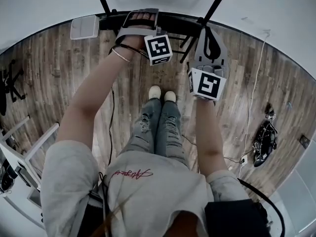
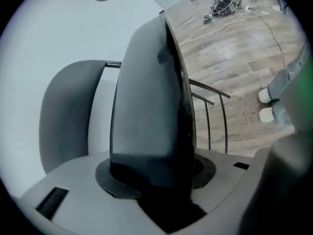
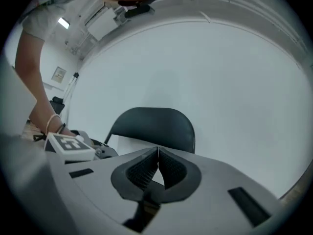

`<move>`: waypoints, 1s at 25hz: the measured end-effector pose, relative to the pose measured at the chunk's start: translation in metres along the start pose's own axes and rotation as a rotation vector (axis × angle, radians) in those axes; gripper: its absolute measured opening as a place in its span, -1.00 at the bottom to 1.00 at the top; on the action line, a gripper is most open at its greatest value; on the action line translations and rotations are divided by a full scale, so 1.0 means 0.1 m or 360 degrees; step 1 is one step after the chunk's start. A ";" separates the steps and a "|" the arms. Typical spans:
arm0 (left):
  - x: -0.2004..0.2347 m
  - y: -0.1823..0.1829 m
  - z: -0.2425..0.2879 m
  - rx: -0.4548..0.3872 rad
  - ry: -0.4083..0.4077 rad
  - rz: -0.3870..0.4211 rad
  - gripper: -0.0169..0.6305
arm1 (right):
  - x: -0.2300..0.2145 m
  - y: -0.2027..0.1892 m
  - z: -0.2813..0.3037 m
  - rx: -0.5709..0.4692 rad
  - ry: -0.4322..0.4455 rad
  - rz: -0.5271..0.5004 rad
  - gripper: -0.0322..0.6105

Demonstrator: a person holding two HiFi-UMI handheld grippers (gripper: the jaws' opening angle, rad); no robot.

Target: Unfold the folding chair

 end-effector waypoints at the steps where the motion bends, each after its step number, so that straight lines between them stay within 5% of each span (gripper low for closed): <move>1: -0.07 -0.01 -0.06 0.0005 0.0047 -0.0001 -0.28 | 0.11 0.02 -0.07 -0.0027 0.0037 0.0021 -0.84; 6: -0.40 0.02 -0.40 -0.0020 0.0428 -0.0016 -0.27 | 0.45 -0.14 -0.39 -0.0031 0.0114 0.0093 -0.85; 12: -1.16 -0.02 -0.86 -0.0027 0.0482 0.0049 -0.12 | 0.73 -0.44 -0.90 -0.0029 0.0155 0.0114 -0.85; 16: -1.63 -0.04 -1.07 -0.0034 0.0627 0.0052 -0.08 | 0.95 -0.65 -1.29 -0.0071 0.0195 0.0132 -0.85; 25: -2.60 -0.03 -1.26 -0.0117 0.0767 -0.0026 0.05 | 1.42 -1.19 -1.88 -0.0086 0.0232 0.0181 -0.85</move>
Point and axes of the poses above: the fingertips, and each gripper's own axes: z forward along the fingers, x to its left, y out of its top, the point moved 10 cm from there along -z, backward along the fingers, and after that the axes turned 8 degrees about y, right-handed, at the moved point
